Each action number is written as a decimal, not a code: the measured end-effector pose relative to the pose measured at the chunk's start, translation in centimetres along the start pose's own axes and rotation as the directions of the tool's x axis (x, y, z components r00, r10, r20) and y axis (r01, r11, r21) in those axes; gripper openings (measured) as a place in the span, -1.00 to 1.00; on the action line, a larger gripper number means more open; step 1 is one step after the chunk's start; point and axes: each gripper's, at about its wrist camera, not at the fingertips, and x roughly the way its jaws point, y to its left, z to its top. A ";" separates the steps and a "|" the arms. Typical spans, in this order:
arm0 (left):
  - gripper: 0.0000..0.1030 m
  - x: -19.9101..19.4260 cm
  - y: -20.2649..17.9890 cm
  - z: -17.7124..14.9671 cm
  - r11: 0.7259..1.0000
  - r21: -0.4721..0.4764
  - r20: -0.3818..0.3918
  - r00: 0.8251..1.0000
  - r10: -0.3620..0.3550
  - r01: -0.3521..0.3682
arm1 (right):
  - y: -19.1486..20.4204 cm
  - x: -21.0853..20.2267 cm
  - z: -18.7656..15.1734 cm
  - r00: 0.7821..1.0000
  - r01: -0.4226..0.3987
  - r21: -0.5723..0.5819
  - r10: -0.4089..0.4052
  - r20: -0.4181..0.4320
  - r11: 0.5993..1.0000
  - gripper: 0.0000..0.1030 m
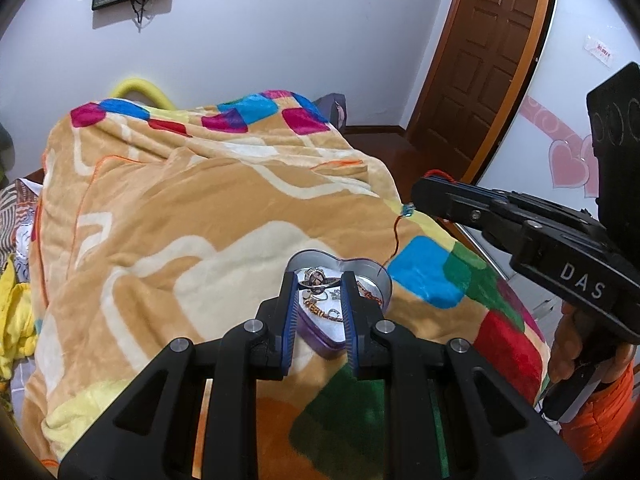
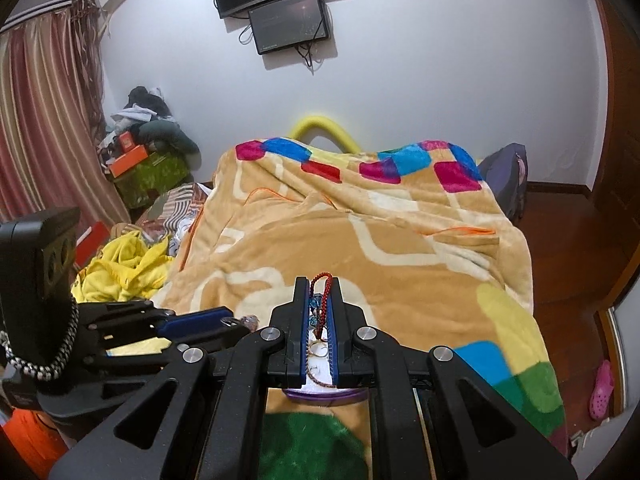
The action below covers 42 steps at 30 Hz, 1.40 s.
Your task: Organize jewelry
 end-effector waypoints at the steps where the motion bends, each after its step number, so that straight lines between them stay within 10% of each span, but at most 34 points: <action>1: -0.61 0.3 0.0 0.0 1.000 -0.001 -0.007 1.000 -0.004 0.004 | -0.2 0.5 -0.1 1.000 -0.006 0.008 0.006 -0.011 1.000 -0.87; 27: -0.61 4.9 -0.3 -0.7 0.999 0.018 -0.113 0.993 -0.030 0.033 | -3.9 6.5 -3.6 0.953 -0.040 0.133 0.078 -0.294 0.990 -0.72; 42: -0.58 -6.4 -1.6 1.8 0.999 0.031 0.126 0.991 0.041 -0.045 | 0.2 -5.0 0.7 1.000 -0.005 0.039 0.005 0.001 0.999 -0.60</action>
